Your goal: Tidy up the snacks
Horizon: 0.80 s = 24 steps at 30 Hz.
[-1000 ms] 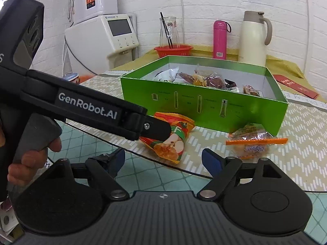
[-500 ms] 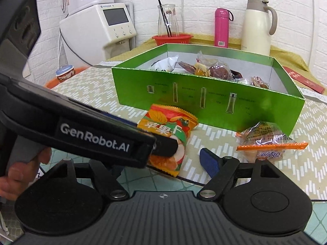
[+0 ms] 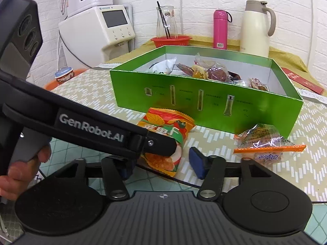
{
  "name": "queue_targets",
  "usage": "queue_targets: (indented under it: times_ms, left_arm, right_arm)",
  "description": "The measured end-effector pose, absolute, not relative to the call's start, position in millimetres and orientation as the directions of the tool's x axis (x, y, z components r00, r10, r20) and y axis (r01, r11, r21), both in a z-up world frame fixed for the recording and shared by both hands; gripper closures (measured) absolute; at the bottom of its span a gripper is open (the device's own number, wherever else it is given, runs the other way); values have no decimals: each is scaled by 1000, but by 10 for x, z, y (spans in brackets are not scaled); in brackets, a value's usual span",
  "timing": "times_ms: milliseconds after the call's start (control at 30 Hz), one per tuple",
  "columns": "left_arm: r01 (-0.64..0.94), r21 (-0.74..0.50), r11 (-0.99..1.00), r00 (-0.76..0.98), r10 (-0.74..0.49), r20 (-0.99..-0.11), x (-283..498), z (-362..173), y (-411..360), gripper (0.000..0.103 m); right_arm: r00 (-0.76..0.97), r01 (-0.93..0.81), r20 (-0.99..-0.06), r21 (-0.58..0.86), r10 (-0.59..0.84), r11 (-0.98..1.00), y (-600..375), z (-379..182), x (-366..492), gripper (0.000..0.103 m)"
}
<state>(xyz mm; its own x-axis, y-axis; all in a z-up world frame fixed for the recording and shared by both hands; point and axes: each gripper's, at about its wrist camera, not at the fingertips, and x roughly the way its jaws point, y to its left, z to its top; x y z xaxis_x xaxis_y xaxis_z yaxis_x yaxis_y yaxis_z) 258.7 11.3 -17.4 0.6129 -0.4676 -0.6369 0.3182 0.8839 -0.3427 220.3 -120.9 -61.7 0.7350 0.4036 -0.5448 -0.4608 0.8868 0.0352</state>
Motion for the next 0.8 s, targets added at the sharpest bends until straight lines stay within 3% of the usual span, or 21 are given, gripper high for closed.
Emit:
queue_targets:
  times_ms: [100, 200, 500, 800]
  left_arm:
    - [341, -303, 890, 618, -455, -641, 2543, -171, 65, 66]
    - [342, -301, 890, 620, -455, -639, 2469, -143, 72, 68]
    - [410, -253, 876, 697, -480, -533, 2158, 285, 7, 68]
    - [464, -267, 845, 692, -534, -486, 2459, 524, -164, 70]
  right_arm:
    - [740, -469, -546, 3, 394, 883, -1164, -620, 2174, 34]
    - [739, -470, -536, 22, 407, 882, -1185, -611, 2123, 37]
    - [811, -462, -419, -32, 408, 886, -1261, -289, 1798, 37]
    - [863, -407, -343, -35, 371, 913, -1468, -62, 1961, 37]
